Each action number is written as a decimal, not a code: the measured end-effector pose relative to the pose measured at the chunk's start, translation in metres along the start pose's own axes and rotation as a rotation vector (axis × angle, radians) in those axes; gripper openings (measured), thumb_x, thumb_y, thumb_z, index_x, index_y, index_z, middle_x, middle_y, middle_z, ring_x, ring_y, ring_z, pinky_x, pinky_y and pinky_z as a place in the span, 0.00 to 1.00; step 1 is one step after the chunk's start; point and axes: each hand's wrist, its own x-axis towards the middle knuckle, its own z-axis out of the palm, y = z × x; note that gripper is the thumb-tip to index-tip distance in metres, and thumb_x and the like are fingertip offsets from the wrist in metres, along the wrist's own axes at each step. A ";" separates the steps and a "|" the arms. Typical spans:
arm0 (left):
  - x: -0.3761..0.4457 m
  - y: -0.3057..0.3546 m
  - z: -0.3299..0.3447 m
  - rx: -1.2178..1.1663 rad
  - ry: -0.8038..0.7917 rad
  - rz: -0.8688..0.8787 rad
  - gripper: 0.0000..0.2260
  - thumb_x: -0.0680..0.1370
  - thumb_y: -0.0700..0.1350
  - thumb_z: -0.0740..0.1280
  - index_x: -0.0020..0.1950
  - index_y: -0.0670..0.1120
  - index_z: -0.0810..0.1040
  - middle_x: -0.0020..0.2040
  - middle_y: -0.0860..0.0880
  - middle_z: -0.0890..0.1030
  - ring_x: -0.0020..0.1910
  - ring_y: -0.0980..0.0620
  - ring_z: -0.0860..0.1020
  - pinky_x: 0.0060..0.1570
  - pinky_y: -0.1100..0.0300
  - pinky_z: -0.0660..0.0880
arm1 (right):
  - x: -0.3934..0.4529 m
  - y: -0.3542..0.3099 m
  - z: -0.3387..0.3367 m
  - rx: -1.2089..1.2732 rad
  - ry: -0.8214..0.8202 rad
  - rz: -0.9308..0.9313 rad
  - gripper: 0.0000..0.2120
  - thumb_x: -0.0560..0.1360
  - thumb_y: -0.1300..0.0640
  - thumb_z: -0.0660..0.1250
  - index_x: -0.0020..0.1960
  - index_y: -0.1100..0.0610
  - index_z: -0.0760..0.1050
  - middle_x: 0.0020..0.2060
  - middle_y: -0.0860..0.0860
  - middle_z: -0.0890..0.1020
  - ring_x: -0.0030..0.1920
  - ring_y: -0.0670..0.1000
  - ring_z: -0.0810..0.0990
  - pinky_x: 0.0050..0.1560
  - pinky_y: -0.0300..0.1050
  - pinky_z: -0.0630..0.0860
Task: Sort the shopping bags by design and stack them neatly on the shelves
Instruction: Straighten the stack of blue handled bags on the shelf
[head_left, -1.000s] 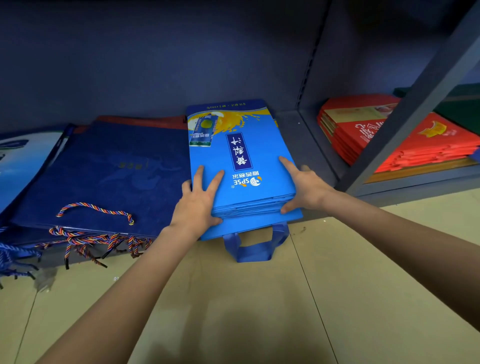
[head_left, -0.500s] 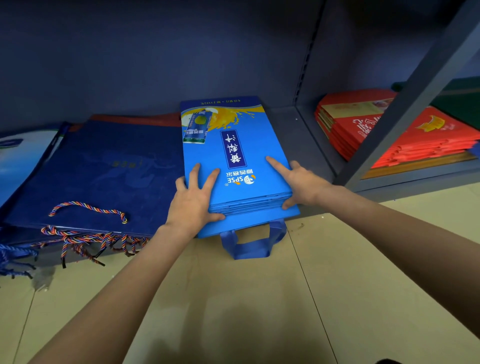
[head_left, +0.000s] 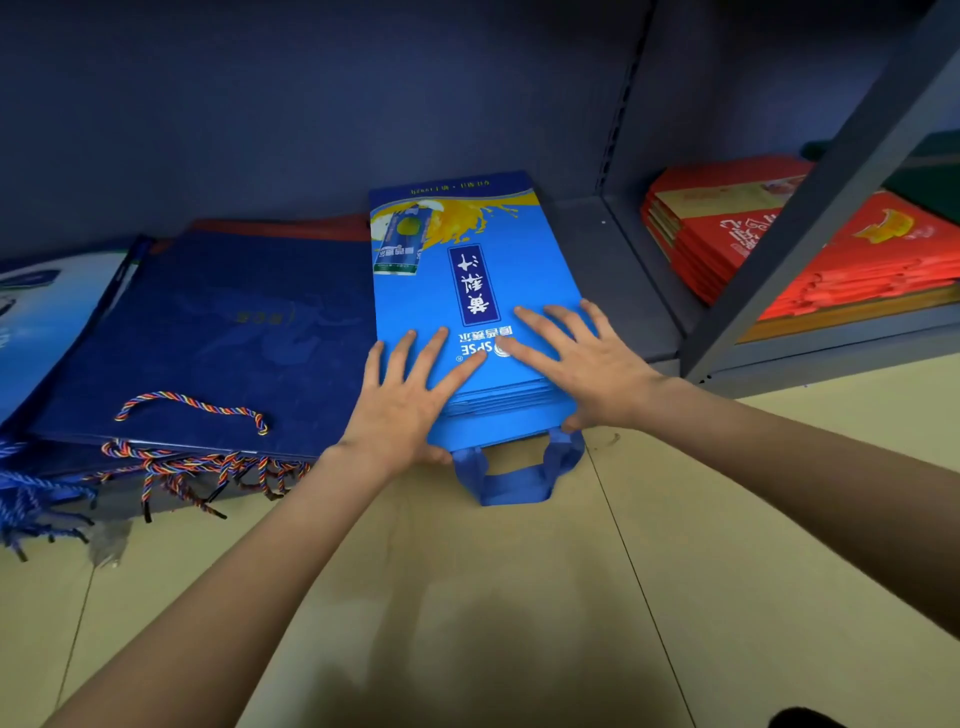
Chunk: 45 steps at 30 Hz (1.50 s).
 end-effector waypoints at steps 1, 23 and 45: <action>0.001 -0.001 -0.003 -0.007 0.007 0.003 0.49 0.70 0.68 0.63 0.66 0.59 0.23 0.77 0.46 0.38 0.76 0.41 0.44 0.72 0.43 0.43 | 0.000 0.006 -0.003 0.019 0.006 0.002 0.55 0.67 0.41 0.72 0.75 0.45 0.33 0.76 0.55 0.38 0.75 0.60 0.46 0.72 0.63 0.43; 0.026 -0.004 -0.048 0.082 0.718 -0.213 0.35 0.59 0.46 0.77 0.64 0.49 0.69 0.63 0.44 0.75 0.59 0.43 0.70 0.59 0.48 0.60 | -0.013 0.044 -0.037 0.374 0.606 0.112 0.38 0.63 0.52 0.76 0.68 0.60 0.66 0.66 0.59 0.69 0.63 0.59 0.67 0.64 0.55 0.65; 0.021 0.007 -0.028 0.021 0.737 -0.179 0.36 0.58 0.48 0.78 0.64 0.49 0.70 0.58 0.46 0.77 0.54 0.44 0.74 0.56 0.50 0.61 | -0.063 -0.053 -0.062 1.045 0.683 0.293 0.17 0.72 0.61 0.68 0.55 0.50 0.65 0.34 0.42 0.75 0.34 0.39 0.74 0.37 0.27 0.67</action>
